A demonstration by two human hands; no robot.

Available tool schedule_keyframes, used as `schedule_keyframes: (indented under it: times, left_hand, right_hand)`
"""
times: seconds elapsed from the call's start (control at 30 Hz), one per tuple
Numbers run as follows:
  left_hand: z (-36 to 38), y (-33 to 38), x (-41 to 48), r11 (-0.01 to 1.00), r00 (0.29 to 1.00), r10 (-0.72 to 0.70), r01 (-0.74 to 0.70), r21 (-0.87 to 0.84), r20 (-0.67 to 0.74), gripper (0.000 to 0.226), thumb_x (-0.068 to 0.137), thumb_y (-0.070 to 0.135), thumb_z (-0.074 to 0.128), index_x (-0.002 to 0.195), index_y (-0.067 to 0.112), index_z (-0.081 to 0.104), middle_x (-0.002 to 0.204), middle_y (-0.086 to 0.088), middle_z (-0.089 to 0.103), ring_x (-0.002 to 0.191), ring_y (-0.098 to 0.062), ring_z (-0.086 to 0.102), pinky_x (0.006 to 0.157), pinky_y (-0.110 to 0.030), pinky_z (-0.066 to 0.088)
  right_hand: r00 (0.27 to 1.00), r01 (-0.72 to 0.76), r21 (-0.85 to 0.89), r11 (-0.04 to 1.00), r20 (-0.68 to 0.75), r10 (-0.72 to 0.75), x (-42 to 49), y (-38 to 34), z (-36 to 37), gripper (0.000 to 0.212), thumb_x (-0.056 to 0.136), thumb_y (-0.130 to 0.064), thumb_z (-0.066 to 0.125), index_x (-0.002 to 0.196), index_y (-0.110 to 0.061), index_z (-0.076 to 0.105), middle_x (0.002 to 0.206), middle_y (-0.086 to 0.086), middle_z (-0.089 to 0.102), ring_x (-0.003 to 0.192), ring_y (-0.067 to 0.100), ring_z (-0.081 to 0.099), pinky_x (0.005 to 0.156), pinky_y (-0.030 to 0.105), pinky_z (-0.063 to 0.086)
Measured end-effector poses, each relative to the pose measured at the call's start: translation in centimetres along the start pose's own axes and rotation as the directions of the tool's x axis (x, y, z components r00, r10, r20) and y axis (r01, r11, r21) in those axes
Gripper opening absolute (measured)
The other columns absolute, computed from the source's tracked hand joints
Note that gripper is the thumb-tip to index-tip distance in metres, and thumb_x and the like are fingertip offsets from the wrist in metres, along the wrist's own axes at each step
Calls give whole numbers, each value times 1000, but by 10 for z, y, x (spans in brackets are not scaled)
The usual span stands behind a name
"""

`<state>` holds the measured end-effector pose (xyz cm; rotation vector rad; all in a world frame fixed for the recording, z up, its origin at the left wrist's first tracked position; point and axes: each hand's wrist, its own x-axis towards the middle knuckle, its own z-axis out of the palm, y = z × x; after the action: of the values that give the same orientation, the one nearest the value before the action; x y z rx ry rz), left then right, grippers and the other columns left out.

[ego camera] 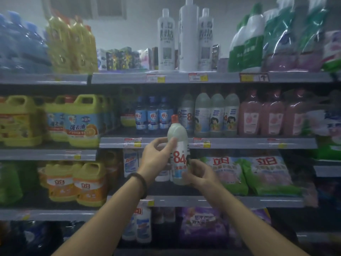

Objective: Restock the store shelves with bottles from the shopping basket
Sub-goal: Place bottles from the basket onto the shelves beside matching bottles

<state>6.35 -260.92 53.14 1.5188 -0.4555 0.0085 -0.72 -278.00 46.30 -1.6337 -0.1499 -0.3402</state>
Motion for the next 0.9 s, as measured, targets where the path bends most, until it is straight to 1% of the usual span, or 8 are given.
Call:
schedule_keyframes:
  times: [0.13, 0.3, 0.4, 0.47, 0.63, 0.73, 0.8, 0.9]
  left_hand:
    - [12, -3, 5, 996, 1000, 5, -8, -94, -29, 42, 100, 55, 60, 122, 20, 62, 110, -9, 79, 95, -23, 81, 81, -44, 68]
    - [31, 0, 11, 999, 993, 53, -53, -2, -105, 50, 76, 52, 90, 112, 32, 62, 104, 4, 78, 92, -13, 78, 80, -41, 68]
    - [44, 11, 22, 988, 978, 143, -133, 74, -153, 55, 68, 40, 98, 106, 31, 60, 94, 9, 76, 86, -6, 75, 79, -36, 66]
    - [46, 17, 34, 975, 966, 196, -175, 134, -166, 51, 68, 38, 99, 101, 31, 61, 89, 8, 77, 82, -6, 75, 77, -36, 67]
    - [36, 25, 77, 961, 968, 238, -224, 160, -78, 40, 71, 40, 96, 100, 32, 71, 92, 8, 81, 88, -13, 79, 81, -46, 67]
    - [38, 27, 103, 955, 965, 257, -245, 168, -50, 39, 71, 42, 95, 102, 31, 74, 96, 7, 82, 91, -13, 79, 84, -47, 67]
    - [40, 28, 118, 940, 956, 291, -279, 196, -38, 36, 75, 40, 94, 103, 31, 74, 98, 7, 82, 92, -12, 79, 84, -41, 67]
    - [42, 25, 132, 935, 952, 307, -300, 190, -9, 30, 83, 27, 90, 105, 30, 69, 98, 8, 80, 94, -11, 78, 72, -24, 64]
  right_hand:
    - [992, 64, -52, 997, -108, -70, 13, -6, 0, 38, 94, -19, 82, 129, -17, 67, 118, 3, 81, 113, 23, 77, 102, 46, 61]
    - [946, 173, -134, 976, -253, -202, 32, -18, 4, 43, 86, -29, 91, 123, -27, 69, 111, -5, 81, 103, 15, 78, 92, 46, 65]
    - [903, 196, -183, 963, -348, -250, 47, -24, 11, 38, 83, -24, 92, 110, -35, 68, 101, -3, 80, 93, 15, 79, 79, 43, 68]
    - [876, 211, -245, 946, -381, -294, 55, -33, 12, 34, 84, -29, 90, 109, -34, 66, 100, -2, 80, 90, 11, 79, 76, 38, 68]
    - [844, 235, -439, 867, -349, -406, 73, -49, 2, 43, 89, -42, 85, 126, -34, 64, 112, -13, 73, 103, 3, 71, 86, 29, 63]
    - [812, 245, -516, 821, -353, -465, 88, -54, -8, 41, 94, -32, 81, 130, -35, 63, 118, -16, 70, 106, 1, 68, 89, 30, 63]
    - [827, 236, -544, 805, -322, -460, 97, -56, -14, 48, 93, -19, 79, 137, -32, 62, 126, -12, 69, 112, 3, 68, 97, 33, 63]
    - [869, 191, -588, 786, -271, -413, 108, -56, -22, 65, 91, -18, 72, 151, -33, 54, 142, -8, 63, 129, 10, 63, 108, 37, 58]
